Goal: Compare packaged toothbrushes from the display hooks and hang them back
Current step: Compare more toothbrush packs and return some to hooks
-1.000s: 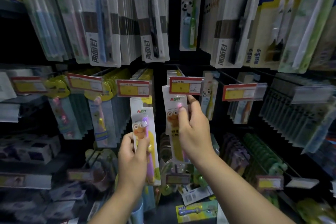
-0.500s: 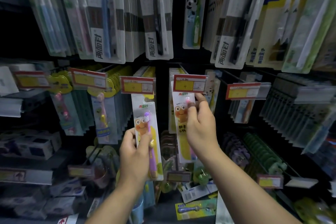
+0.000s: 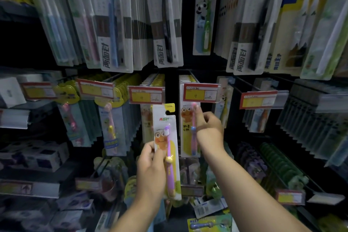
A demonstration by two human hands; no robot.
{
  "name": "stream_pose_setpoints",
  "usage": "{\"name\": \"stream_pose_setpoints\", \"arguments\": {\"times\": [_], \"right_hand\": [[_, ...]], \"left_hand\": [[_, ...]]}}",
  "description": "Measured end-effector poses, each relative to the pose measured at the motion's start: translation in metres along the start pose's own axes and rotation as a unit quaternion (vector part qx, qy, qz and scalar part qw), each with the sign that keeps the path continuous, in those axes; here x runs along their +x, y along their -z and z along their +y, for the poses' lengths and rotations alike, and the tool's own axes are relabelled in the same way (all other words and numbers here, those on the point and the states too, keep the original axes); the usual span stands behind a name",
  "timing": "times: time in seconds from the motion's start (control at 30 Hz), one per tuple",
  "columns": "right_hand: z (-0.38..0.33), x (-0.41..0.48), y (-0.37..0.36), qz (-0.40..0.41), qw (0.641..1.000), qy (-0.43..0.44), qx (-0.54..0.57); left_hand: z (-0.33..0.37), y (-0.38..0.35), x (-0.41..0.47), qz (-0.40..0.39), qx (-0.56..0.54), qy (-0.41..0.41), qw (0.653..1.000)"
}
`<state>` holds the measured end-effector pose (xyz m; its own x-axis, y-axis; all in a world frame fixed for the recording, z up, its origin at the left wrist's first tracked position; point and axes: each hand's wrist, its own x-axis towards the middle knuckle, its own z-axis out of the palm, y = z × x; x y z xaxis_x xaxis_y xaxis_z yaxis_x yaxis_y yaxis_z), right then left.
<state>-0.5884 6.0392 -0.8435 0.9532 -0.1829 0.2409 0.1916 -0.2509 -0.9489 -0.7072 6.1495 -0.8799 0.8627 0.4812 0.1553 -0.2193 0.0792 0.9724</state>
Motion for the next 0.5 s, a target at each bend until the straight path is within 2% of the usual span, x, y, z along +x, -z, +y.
{"name": "stream_pose_setpoints", "arguments": {"times": [0.17, 0.3, 0.4, 0.5], "right_hand": [[-0.006, 0.014, -0.007, -0.033, 0.995, -0.047, -0.078], [-0.002, -0.002, 0.013, -0.053, 0.996, 0.019, -0.071], [-0.002, -0.029, 0.04, -0.13, 0.988, 0.075, -0.022], [-0.002, -0.057, 0.057, -0.215, 0.974, 0.073, -0.011]], "left_hand": [[-0.001, -0.003, 0.002, -0.001, 0.007, 0.013, 1.0], [-0.003, -0.007, 0.01, 0.0, 0.024, 0.011, 1.0], [0.0, -0.012, 0.01, -0.017, 0.031, 0.001, 0.999], [0.007, -0.015, 0.002, -0.053, 0.02, -0.008, 0.998]]}}
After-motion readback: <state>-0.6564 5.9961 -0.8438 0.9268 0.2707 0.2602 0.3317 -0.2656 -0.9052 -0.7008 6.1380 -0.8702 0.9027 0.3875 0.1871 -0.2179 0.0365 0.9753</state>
